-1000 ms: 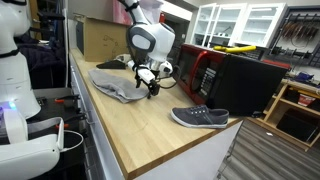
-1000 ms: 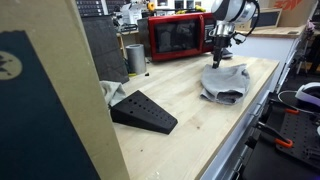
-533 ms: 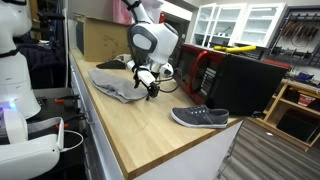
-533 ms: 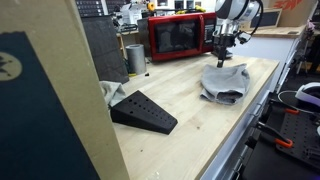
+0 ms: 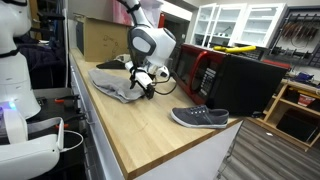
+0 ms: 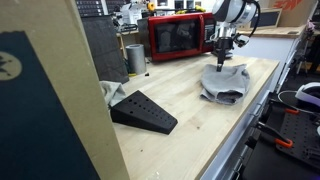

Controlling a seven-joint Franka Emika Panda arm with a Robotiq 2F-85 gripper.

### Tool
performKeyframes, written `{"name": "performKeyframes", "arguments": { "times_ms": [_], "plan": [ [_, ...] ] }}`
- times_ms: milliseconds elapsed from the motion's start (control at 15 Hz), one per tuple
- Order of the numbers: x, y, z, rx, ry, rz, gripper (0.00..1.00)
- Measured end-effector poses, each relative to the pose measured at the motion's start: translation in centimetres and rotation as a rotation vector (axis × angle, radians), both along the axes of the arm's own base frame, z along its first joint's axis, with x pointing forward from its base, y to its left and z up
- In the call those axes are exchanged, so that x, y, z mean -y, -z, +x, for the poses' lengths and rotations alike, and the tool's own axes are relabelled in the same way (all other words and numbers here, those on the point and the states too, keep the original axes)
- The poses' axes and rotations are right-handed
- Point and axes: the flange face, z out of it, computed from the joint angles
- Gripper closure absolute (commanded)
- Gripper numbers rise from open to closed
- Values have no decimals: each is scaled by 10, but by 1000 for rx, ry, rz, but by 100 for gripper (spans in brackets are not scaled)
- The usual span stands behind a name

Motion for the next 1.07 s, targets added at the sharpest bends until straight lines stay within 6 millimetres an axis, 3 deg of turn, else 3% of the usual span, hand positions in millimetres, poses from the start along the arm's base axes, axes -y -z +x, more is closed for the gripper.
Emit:
{"name": "performKeyframes", "arguments": {
  "times_ms": [267,533,1067],
  "plan": [
    [-7,3,2,-6,-14,6,73],
    [-9,-9,4,13,-21,4,100],
    [15,-58,12,134,-18,-112,99]
  ]
}}
